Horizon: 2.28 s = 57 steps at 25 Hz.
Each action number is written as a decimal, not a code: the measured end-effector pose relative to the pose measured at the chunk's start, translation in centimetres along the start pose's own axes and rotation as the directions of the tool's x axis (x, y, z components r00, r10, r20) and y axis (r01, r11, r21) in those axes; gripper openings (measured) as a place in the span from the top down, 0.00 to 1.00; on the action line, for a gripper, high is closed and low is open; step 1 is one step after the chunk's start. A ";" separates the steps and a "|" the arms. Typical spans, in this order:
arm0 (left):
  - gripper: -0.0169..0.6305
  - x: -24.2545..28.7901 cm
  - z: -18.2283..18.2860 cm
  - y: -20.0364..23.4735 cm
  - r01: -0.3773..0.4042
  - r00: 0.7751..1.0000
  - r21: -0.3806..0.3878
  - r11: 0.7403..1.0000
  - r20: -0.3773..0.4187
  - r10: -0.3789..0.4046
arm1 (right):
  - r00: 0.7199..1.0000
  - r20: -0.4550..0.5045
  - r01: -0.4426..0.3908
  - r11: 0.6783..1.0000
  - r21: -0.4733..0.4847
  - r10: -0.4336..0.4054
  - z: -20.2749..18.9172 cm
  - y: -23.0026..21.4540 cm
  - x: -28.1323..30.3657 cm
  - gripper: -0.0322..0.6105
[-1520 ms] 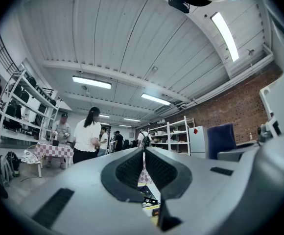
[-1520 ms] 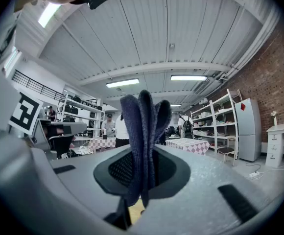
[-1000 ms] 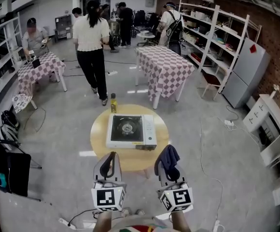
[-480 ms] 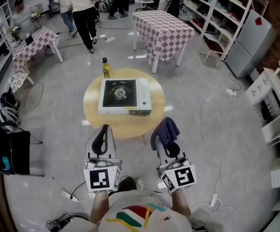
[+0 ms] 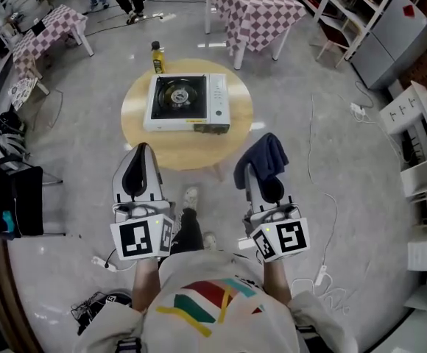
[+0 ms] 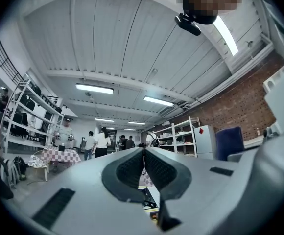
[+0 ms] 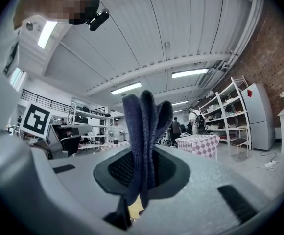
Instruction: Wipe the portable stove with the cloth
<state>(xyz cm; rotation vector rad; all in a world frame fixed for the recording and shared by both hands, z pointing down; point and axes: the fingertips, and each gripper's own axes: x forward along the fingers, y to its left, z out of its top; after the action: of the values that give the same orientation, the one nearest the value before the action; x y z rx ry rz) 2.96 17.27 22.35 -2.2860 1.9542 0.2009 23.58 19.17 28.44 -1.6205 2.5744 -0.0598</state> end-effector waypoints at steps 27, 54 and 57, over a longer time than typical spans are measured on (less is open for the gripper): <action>0.96 25.8 -6.5 9.9 0.117 0.993 -0.060 0.991 0.021 -0.115 | 0.994 -0.037 0.100 0.992 -0.081 -0.103 -0.4 -6.3 26.5 0.89; 0.96 32.6 -10.6 11.4 0.065 0.998 -0.001 0.998 -0.025 -0.065 | 0.897 -0.378 -0.046 0.802 -0.595 -0.228 -8.3 -13.8 38.1 0.89; 0.96 32.5 -10.8 11.9 0.051 0.998 0.001 0.999 -0.036 -0.051 | 0.838 -0.490 -0.196 0.705 -0.682 -0.241 -10.8 -15.3 40.0 0.89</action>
<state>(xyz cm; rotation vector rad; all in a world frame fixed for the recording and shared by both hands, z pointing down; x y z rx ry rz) -3.57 -18.05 26.86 -2.3507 1.9093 0.1536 19.00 -23.67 37.95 -2.1290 3.2805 0.6727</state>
